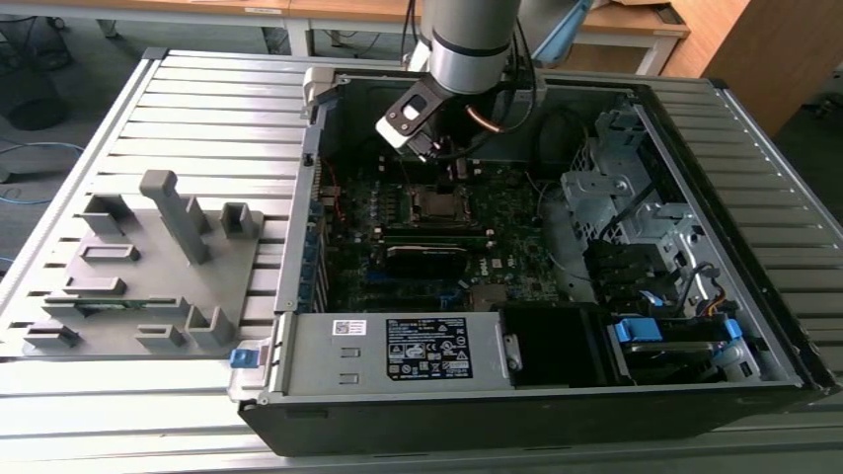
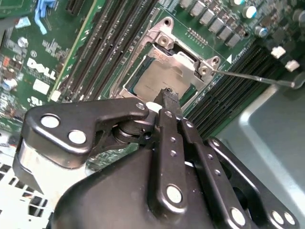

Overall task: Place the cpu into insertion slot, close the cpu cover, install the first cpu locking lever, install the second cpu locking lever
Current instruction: 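Close the cpu cover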

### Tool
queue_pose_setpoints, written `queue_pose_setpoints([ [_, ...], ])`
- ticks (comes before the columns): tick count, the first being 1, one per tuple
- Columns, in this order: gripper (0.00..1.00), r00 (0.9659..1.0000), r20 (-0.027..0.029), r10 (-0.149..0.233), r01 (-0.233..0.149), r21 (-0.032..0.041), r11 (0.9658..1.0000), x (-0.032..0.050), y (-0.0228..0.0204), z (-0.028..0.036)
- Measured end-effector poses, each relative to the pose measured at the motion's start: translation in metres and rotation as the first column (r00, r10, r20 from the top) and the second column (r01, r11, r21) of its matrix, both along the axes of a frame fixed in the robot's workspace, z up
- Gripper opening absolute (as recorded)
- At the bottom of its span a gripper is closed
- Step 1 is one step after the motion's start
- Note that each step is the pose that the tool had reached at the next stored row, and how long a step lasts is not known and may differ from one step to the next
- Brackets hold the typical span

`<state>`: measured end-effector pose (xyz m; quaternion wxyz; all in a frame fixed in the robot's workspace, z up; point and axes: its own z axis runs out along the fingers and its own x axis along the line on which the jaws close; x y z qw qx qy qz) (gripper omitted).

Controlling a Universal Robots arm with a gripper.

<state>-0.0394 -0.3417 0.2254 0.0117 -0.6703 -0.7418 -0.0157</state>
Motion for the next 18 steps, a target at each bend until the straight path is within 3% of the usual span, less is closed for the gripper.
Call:
queue_pose_setpoints([
  [1, 0.11, 0.9999, 0.0000, 0.017, -0.017, 0.0000, 0.9999, 0.0000, 0.0000, 0.0000],
  [2, 0.11, 0.9981, 0.0000, 0.061, -0.061, 0.0000, 0.9981, 0.0000, 0.0000, -0.0002],
  [5, 0.11, 0.9932, 0.0000, 0.116, -0.116, 0.0001, 0.9932, 0.0000, 0.0000, -0.0003],
  [9, 0.11, 0.9823, 0.0001, 0.187, -0.187, 0.0001, 0.9823, 0.0000, 0.0000, -0.0006],
  [14, 0.11, 0.9613, 0.0000, 0.275, -0.275, 0.0000, 0.9613, 0.0000, 0.0000, -0.0010],
  [18, 0.11, 0.9390, 0.0000, 0.344, -0.344, 0.0001, 0.9390, 0.0000, 0.0000, -0.0013],
])
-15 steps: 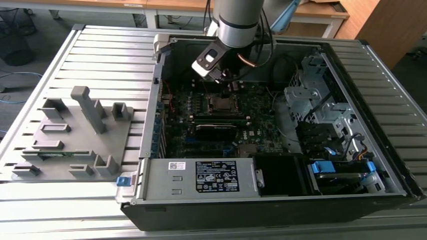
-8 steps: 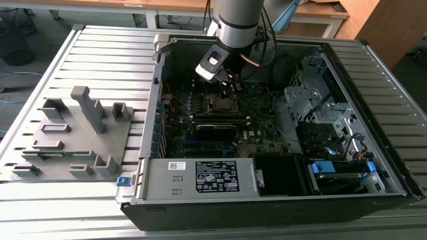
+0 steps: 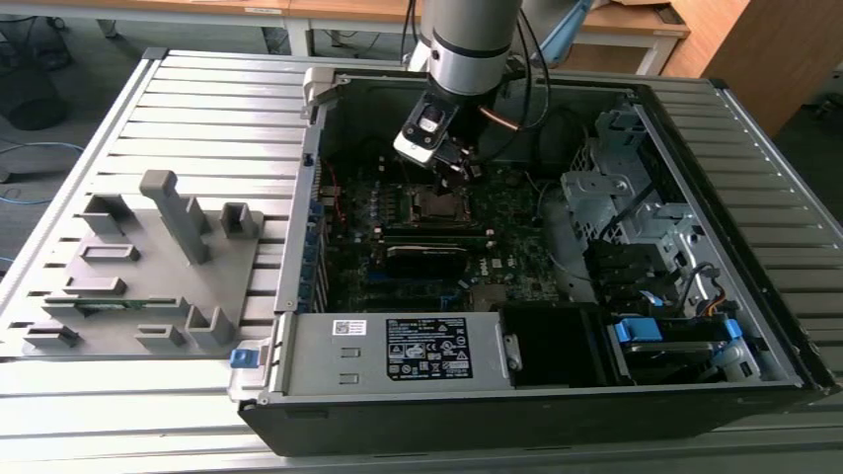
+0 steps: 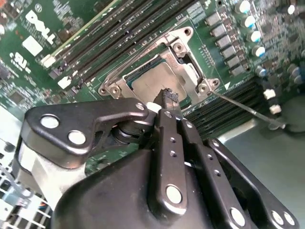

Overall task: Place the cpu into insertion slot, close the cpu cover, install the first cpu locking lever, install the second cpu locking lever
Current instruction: 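Close the cpu cover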

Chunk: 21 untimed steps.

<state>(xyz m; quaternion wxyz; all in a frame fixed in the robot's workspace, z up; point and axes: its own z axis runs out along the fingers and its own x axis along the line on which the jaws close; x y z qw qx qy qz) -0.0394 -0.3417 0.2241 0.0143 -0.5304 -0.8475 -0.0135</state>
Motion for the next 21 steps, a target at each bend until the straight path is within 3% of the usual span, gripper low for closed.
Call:
queue_pose_setpoints([
  [4, 0.11, 0.9977, 0.0000, 0.068, -0.068, -0.0001, 0.9977, 0.0000, 0.0000, -0.0003],
  [7, 0.11, 0.9953, 0.0000, 0.096, -0.096, -0.0001, 0.9953, 0.0000, 0.0000, -0.0004],
  [17, 0.11, 0.9944, 0.0000, 0.106, -0.106, 0.0000, 0.9944, 0.0000, 0.0000, -0.0005],
  [21, 0.11, 0.9914, 0.0000, 0.131, -0.131, 0.0000, 0.9914, 0.0000, 0.0000, -0.0005],
])
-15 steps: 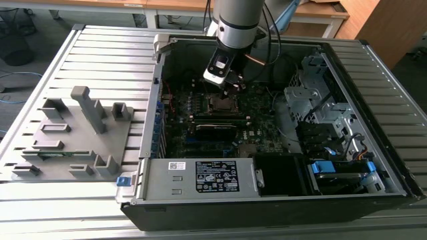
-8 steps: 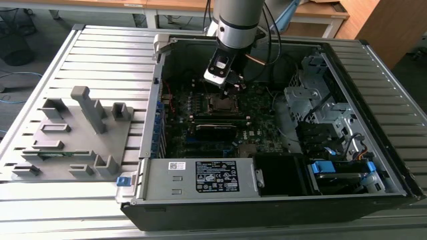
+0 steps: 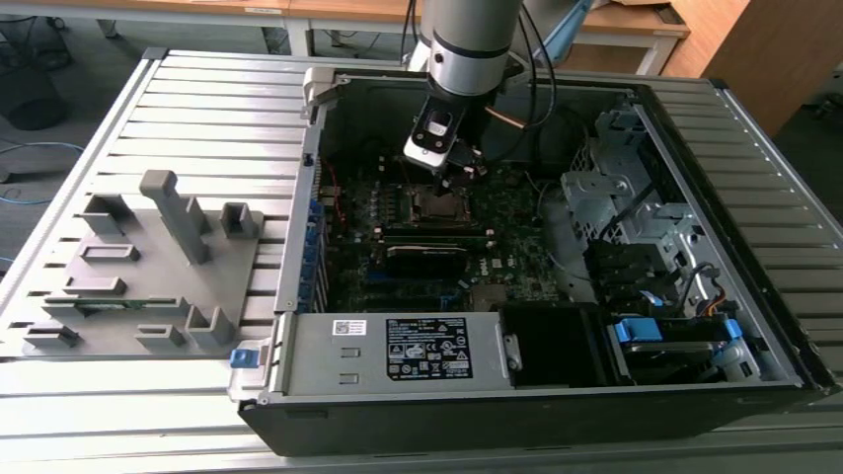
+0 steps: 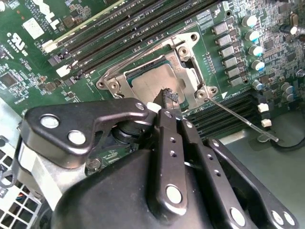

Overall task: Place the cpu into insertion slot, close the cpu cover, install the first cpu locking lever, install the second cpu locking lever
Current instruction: 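Close the cpu cover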

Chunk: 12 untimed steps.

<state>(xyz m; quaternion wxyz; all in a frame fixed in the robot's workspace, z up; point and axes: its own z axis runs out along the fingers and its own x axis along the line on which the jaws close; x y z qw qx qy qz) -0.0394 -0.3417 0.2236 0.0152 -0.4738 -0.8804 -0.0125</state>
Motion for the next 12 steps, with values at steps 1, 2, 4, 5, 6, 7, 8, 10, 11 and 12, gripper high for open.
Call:
queue_pose_setpoints([
  [1, 0.11, 0.9999, 0.0000, 0.011, -0.011, 0.0000, 0.9999, 0.0000, 0.0000, 0.0000],
  [2, 0.11, 0.9998, 0.0000, 0.022, -0.022, 0.0000, 0.9998, 0.0000, 0.0000, 0.0000],
  [4, 0.11, 0.9994, 0.0001, 0.035, -0.035, 0.0000, 0.9994, 0.0000, 0.0000, 0.0000],
  [5, 0.11, 0.9994, 0.0000, 0.035, -0.035, 0.0000, 0.9994, 0.0000, 0.0000, 0.0000],
  [6, 0.11, 0.9994, 0.0000, 0.035, -0.035, -0.0001, 0.9994, 0.0000, 0.0000, 0.0000],
  [7, 0.11, 0.9994, 0.0000, 0.035, -0.035, 0.0000, 0.9994, 0.0000, 0.0000, -0.0001],
  [8, 0.11, 0.9994, 0.0000, 0.035, -0.035, 0.0000, 0.9994, 0.0000, 0.0000, 0.0000],
  [10, 0.11, 0.9994, 0.0000, 0.036, -0.036, 0.0000, 0.9994, 0.0000, 0.0000, -0.0001],
  [11, 0.11, 0.9992, 0.0000, 0.041, -0.041, 0.0000, 0.9992, 0.0000, 0.0000, 0.0000],
  [12, 0.11, 0.9987, 0.0000, 0.051, -0.051, 0.0001, 0.9987, 0.0000, 0.0000, -0.0001],
])
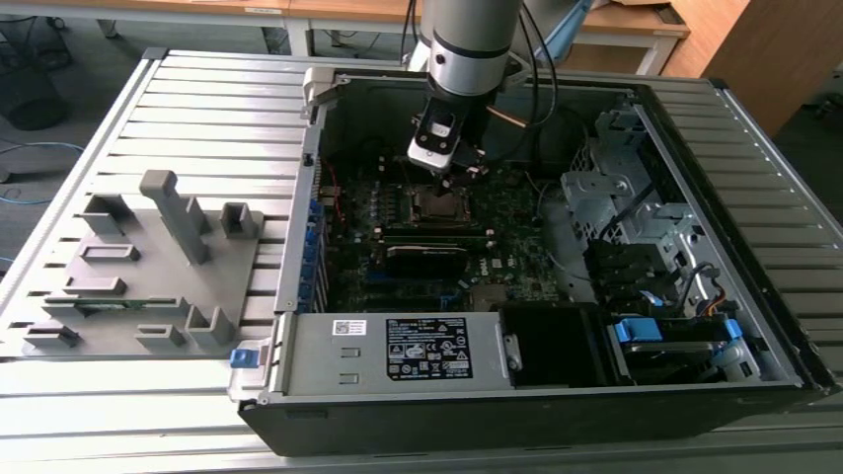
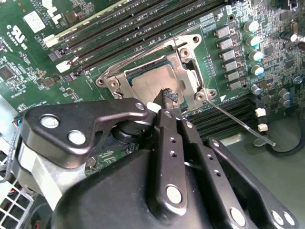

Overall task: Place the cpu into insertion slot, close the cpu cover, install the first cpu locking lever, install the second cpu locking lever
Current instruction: 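Close the cpu cover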

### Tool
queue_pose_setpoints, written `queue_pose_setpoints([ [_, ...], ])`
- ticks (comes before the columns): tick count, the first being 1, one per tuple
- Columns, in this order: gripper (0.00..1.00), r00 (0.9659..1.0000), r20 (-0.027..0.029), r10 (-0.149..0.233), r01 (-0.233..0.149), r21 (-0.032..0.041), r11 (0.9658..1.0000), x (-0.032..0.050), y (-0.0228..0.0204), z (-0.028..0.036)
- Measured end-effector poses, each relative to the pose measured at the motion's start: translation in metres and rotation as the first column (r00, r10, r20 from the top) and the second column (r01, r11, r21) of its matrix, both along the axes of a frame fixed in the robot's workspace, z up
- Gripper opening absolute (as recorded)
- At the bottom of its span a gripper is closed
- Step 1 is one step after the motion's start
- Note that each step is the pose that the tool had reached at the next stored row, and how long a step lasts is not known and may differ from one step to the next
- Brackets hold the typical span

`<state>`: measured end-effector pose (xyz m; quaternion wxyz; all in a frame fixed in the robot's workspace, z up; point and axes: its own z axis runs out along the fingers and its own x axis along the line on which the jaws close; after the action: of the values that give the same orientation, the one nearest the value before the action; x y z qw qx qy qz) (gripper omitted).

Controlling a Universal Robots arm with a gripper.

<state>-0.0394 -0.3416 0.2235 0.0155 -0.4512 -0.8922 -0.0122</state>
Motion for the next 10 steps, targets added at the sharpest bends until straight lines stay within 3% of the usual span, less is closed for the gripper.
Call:
queue_pose_setpoints([
  [4, 0.11, 0.9987, 0.0000, 0.050, -0.050, -0.0001, 0.9987, 0.0000, 0.0000, -0.0001],
  [10, 0.11, 0.9985, 0.0000, 0.056, -0.056, -0.0001, 0.9985, 0.0000, 0.0000, -0.0002],
])
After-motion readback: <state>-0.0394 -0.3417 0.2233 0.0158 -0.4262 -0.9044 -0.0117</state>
